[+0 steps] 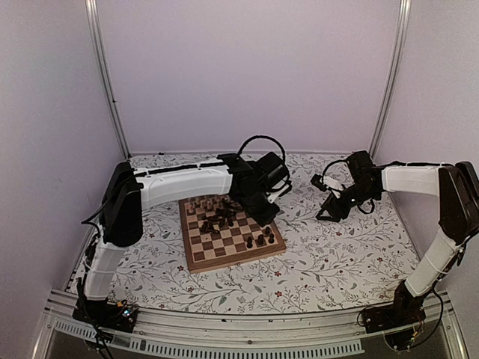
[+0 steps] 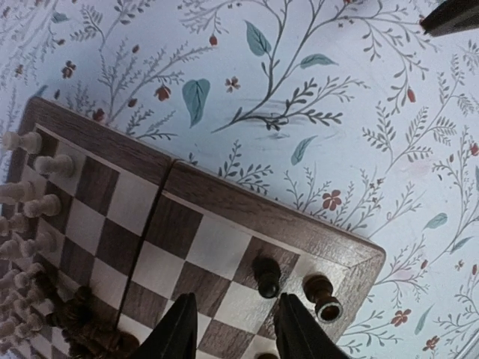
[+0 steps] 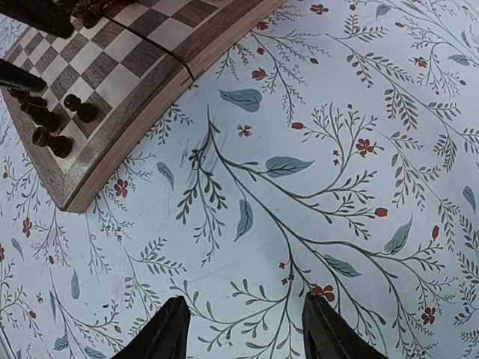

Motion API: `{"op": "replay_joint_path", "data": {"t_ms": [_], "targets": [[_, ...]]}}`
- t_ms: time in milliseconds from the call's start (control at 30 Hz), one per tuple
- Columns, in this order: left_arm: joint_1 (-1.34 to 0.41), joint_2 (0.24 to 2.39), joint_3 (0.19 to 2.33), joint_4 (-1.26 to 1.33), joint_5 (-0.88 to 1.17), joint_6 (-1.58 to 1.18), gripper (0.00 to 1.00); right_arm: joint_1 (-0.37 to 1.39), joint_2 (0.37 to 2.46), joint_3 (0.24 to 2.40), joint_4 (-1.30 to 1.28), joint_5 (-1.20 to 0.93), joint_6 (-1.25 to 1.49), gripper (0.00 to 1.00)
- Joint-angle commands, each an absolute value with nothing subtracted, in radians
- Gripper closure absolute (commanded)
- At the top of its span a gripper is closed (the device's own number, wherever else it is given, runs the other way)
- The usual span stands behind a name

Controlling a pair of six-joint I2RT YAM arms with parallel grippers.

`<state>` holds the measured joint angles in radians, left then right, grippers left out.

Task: Set up the chess pieces on the board
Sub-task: Pick up the chess piece from the chessboard.

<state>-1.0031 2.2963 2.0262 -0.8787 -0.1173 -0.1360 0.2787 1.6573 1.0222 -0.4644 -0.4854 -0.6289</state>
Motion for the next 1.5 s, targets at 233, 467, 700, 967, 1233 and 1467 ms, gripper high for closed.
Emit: {"op": "replay_joint_path", "data": {"t_ms": [233, 467, 700, 967, 1233, 1467], "targets": [[-0.852, 1.962, 1.633, -0.635, -0.202, -0.087, 0.59, 0.282, 1.671, 1.050, -0.485, -0.486, -0.646, 0.46], [-0.822, 2.014, 1.613, -0.704, -0.204, -0.114, 0.66, 0.283, 1.679, 1.051, -0.483, -0.469, -0.645, 0.46], [-0.819, 2.047, 1.634, -0.731, -0.112, -0.125, 0.69, 0.281, 1.684, 1.051, -0.482, -0.457, -0.649, 0.46], [-0.819, 2.051, 1.634, -0.726, -0.082, -0.127, 0.70, 0.282, 1.696, 1.051, -0.484, -0.457, -0.650, 0.46], [-0.819, 2.071, 1.638, -0.737, -0.079, -0.127, 0.74, 0.282, 1.698, 1.053, -0.485, -0.455, -0.650, 0.46], [-0.822, 2.096, 1.644, -0.738, -0.056, -0.123, 0.78, 0.281, 1.700, 1.054, -0.488, -0.456, -0.652, 0.46]]}}
